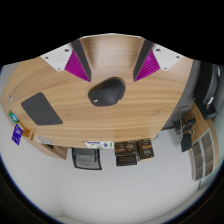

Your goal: Arrange mouse

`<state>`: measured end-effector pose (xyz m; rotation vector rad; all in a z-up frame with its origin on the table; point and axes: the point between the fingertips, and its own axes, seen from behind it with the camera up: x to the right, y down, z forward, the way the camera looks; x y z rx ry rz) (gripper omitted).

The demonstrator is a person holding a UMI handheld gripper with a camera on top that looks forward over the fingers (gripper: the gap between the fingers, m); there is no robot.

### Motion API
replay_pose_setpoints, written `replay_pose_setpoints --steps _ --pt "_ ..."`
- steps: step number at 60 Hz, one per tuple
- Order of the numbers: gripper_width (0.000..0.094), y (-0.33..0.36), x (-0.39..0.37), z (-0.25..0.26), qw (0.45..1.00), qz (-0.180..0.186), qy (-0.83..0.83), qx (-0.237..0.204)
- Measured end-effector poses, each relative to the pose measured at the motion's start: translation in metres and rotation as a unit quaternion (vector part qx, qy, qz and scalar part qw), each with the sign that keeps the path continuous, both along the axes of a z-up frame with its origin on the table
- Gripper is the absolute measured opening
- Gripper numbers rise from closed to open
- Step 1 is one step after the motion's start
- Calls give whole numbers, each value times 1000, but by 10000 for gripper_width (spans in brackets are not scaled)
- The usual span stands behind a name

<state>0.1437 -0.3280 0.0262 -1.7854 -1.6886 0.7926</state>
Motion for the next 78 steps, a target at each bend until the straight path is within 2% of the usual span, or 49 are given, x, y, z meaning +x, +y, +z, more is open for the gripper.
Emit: replay_pose_setpoints --steps 16,39,68,72,75,77,78 --pt "865 -3 -36 -26 1000 0 -21 -7" --pt "865 5 -88 -28 999 -9 -23 -22" --pt "860 -5 -136 -38 1000 13 -24 -4" --pt "788 -4 -141 -38 1000 12 -20 -1" --pt "657 -2 -144 -38 1000 8 -16 -6" --pt "533 -1 -146 -38 1000 6 -14 -10" --pt "511 -2 -147 -37 1000 5 -11 -15"
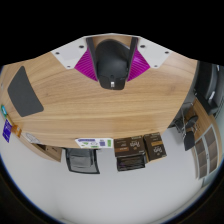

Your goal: Arrange mouse

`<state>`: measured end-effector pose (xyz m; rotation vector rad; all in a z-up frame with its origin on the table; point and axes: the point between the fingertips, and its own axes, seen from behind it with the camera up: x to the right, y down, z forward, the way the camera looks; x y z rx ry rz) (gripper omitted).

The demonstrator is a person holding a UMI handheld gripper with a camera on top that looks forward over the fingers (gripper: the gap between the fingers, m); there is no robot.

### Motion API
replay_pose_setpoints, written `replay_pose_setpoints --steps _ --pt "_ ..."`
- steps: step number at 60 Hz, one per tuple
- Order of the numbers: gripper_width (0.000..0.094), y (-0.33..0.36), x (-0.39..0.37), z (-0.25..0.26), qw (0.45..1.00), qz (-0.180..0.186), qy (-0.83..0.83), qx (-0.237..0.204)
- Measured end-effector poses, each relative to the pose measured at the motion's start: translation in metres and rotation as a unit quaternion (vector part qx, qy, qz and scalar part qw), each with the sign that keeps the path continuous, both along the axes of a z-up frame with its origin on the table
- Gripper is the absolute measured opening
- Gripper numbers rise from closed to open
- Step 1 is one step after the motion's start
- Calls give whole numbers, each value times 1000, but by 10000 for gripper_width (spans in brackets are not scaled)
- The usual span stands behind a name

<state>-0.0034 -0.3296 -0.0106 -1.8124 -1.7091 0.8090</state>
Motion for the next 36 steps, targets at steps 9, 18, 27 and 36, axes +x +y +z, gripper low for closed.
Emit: replay_pose_setpoints --steps 9,18,27,36 --pt "385 1 -1 2 1000 10 3 10" --pt "358 1 9 23 1000 18 0 -2" --pt "357 35 -4 111 998 16 58 5" --pt "355 134 -33 191 992 -32 113 38"
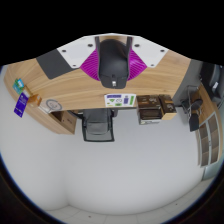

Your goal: Arrange mouse

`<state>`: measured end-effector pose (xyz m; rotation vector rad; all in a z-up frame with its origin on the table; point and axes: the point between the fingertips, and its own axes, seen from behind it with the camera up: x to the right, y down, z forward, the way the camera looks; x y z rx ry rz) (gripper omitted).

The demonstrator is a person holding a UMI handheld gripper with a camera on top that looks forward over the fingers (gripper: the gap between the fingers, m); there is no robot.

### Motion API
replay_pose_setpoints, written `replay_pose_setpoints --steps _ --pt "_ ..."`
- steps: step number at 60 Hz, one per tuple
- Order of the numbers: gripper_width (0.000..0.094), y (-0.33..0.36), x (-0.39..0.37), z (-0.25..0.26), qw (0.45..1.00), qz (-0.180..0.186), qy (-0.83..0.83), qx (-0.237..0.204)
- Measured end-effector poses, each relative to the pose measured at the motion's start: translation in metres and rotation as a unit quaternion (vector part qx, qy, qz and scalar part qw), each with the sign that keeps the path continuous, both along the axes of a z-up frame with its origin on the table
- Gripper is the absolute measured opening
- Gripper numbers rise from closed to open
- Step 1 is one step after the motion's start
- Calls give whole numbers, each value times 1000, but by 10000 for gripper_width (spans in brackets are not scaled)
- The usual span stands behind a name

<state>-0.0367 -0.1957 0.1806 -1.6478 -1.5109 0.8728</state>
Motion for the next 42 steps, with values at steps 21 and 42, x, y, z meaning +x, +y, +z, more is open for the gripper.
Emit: replay_pose_setpoints --steps 21,42 --pt "354 224 0 -67 992 -110 -48 38" --pt "364 263 30 -192 984 -122 -127 -8"
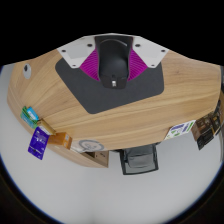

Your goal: Arrange mouse

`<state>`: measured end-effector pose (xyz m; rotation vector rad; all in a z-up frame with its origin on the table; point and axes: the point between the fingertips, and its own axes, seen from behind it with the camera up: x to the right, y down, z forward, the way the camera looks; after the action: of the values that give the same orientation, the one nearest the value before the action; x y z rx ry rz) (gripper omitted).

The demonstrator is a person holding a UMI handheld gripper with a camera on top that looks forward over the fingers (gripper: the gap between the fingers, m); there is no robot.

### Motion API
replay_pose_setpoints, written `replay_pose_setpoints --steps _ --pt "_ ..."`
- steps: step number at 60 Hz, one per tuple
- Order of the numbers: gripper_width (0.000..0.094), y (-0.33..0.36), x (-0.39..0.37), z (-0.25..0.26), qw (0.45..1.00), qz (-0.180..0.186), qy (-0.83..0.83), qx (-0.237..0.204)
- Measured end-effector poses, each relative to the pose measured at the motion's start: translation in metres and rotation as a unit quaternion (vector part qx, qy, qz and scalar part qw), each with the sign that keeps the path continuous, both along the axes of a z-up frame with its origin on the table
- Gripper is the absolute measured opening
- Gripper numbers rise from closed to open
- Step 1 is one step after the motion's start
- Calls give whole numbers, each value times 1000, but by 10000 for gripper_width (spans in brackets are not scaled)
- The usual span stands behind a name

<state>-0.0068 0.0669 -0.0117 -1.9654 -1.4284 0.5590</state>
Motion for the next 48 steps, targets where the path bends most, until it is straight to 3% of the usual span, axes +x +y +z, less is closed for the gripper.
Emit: replay_pose_setpoints --steps 6,11,13,16,18,36,48 --pt "386 -3 -1 1 1000 -2 7 -10" --pt "485 -6 1 -1 1000 4 3 -14" --pt "592 -7 1 -1 1000 8 1 -12" --pt "880 -11 1 7 1000 17 8 -7" --pt "834 -10 3 13 1000 20 10 4" --pt "854 -75 110 145 998 27 35 43" --pt "854 -146 209 209 998 40 39 34"
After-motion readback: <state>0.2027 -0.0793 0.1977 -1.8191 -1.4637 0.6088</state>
